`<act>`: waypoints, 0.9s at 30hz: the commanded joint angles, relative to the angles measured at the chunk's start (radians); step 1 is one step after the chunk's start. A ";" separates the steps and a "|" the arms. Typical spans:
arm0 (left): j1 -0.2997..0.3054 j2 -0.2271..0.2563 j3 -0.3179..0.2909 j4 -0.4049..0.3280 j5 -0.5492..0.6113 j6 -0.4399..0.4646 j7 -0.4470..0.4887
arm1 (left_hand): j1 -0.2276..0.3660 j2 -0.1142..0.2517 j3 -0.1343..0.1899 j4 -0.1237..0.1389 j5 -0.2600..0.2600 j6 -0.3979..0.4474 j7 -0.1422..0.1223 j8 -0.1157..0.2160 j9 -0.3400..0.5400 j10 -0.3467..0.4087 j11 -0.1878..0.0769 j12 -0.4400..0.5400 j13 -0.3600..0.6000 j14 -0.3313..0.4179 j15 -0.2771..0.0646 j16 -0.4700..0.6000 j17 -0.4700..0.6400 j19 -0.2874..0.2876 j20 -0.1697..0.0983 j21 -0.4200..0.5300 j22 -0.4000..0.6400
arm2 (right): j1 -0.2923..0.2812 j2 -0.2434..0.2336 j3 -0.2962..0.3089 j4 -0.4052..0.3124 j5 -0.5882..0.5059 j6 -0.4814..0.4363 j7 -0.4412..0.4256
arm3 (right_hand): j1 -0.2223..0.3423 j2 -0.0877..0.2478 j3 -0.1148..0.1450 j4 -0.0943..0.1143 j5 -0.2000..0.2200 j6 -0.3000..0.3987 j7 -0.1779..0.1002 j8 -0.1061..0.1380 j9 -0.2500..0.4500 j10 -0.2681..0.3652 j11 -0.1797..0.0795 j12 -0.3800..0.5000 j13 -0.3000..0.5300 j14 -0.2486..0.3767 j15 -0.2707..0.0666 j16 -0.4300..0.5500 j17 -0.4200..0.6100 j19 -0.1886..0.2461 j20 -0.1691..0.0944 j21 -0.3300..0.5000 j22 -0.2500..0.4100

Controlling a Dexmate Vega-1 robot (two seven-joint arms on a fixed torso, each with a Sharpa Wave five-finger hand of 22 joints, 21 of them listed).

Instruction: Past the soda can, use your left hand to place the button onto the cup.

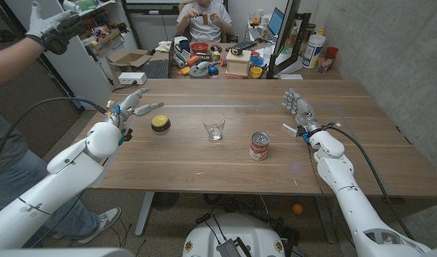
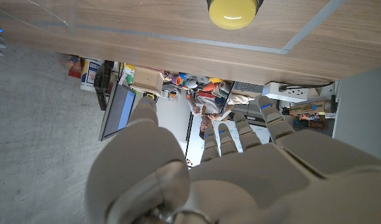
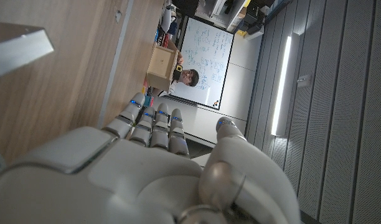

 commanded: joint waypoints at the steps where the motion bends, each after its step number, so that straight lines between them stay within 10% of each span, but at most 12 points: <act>1: -0.027 0.087 0.058 -0.058 0.085 0.148 -0.068 | 0.014 0.002 -0.004 -0.003 -0.003 -0.015 -0.036 -0.010 0.002 -0.010 -0.007 -0.008 0.002 0.018 0.002 -0.001 0.005 0.029 0.003 0.012 0.002 | -0.007 -0.004 -0.004 -0.009 -0.001 0.004 -0.002 | -0.007 0.001 -0.004 -0.002 0.005 0.004 -0.009 -0.002 0.002 0.010 -0.003 0.004 0.001 0.003 0.003 0.001 0.002 0.005 0.005 -0.003 0.001; 10: -0.053 0.115 0.090 -0.060 0.111 0.226 -0.101 | 0.022 -0.001 -0.011 -0.007 -0.010 0.004 -0.071 -0.006 0.001 -0.006 -0.007 -0.009 0.004 0.049 0.015 0.003 0.005 0.136 0.001 0.044 0.005 | -0.009 -0.005 -0.006 -0.006 0.001 0.004 0.000 | -0.010 0.000 -0.006 -0.002 0.005 0.007 -0.011 -0.002 0.002 0.011 -0.005 0.005 0.002 0.003 0.003 0.001 0.003 0.003 0.009 -0.007 0.001; 17: -0.129 0.188 0.236 -0.065 0.265 0.351 -0.104 | 0.013 -0.013 -0.037 0.001 -0.031 0.231 -0.072 0.070 0.007 0.113 -0.038 0.026 0.010 0.134 0.003 0.014 0.007 0.310 0.007 0.073 -0.005 | -0.009 -0.005 -0.007 0.005 0.003 0.004 0.006 | -0.012 -0.001 -0.007 -0.002 0.005 0.007 -0.013 -0.002 0.002 0.012 -0.006 0.004 0.002 0.003 0.006 0.000 0.003 0.001 0.012 -0.010 0.002; 27: -0.258 0.230 0.433 -0.033 0.516 0.440 -0.199 | 0.004 -0.016 -0.055 0.010 -0.039 0.352 -0.080 0.098 0.004 0.259 -0.067 0.062 0.010 0.266 -0.033 0.043 0.007 0.394 0.006 0.071 -0.006 | -0.009 -0.009 -0.006 0.006 0.001 0.003 0.009 | -0.014 -0.002 -0.008 -0.003 0.004 0.005 -0.016 -0.003 0.003 0.011 -0.009 0.004 0.002 0.002 0.010 -0.001 0.003 -0.001 0.017 -0.015 0.002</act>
